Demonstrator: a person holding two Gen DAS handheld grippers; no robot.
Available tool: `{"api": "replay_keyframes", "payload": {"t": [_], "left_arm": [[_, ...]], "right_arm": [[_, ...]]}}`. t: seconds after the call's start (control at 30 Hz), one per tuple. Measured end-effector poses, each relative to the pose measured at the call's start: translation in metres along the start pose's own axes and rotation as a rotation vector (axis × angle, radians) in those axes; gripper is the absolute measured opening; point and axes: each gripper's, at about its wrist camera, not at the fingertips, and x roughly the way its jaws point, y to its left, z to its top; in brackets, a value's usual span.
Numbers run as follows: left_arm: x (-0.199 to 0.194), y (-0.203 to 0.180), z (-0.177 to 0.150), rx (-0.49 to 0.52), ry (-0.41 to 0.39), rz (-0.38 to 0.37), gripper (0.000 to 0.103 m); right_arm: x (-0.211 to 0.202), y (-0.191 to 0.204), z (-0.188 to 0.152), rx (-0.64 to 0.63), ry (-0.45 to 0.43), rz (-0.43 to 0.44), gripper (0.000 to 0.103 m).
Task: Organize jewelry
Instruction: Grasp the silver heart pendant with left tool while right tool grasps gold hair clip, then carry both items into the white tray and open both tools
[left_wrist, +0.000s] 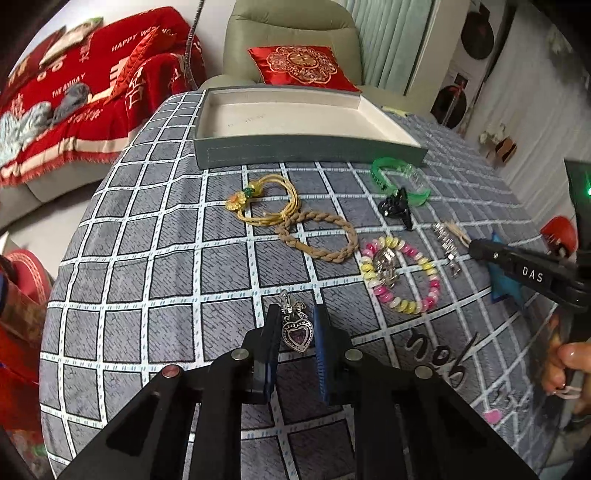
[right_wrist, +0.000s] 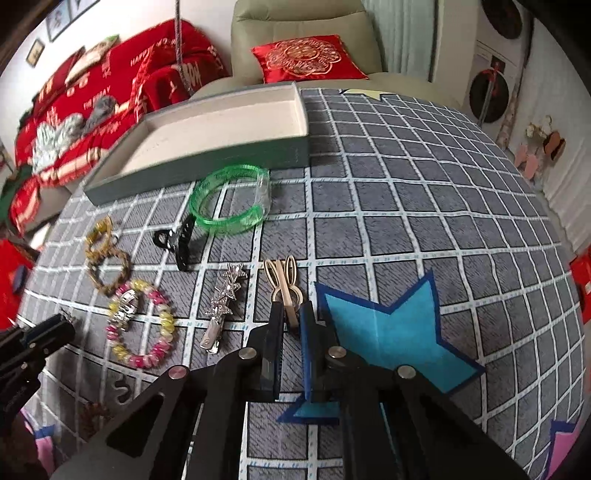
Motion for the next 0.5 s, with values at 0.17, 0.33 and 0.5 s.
{"api": "replay_keyframes", "payload": {"t": [0.17, 0.33, 0.5], "left_arm": [[-0.019, 0.007, 0.011, -0.014, -0.036, -0.025, 0.034], [-0.038, 0.012, 0.032, -0.016, -0.069, -0.040, 0.034], [-0.055, 0.013, 0.074, 0.002, -0.111, -0.062, 0.034]], "right_arm": [[-0.021, -0.003, 0.007, 0.022, -0.034, 0.052, 0.009], [-0.043, 0.000, 0.028, 0.046, -0.073, 0.125, 0.009], [-0.059, 0.012, 0.062, 0.031, -0.102, 0.179, 0.009]]}}
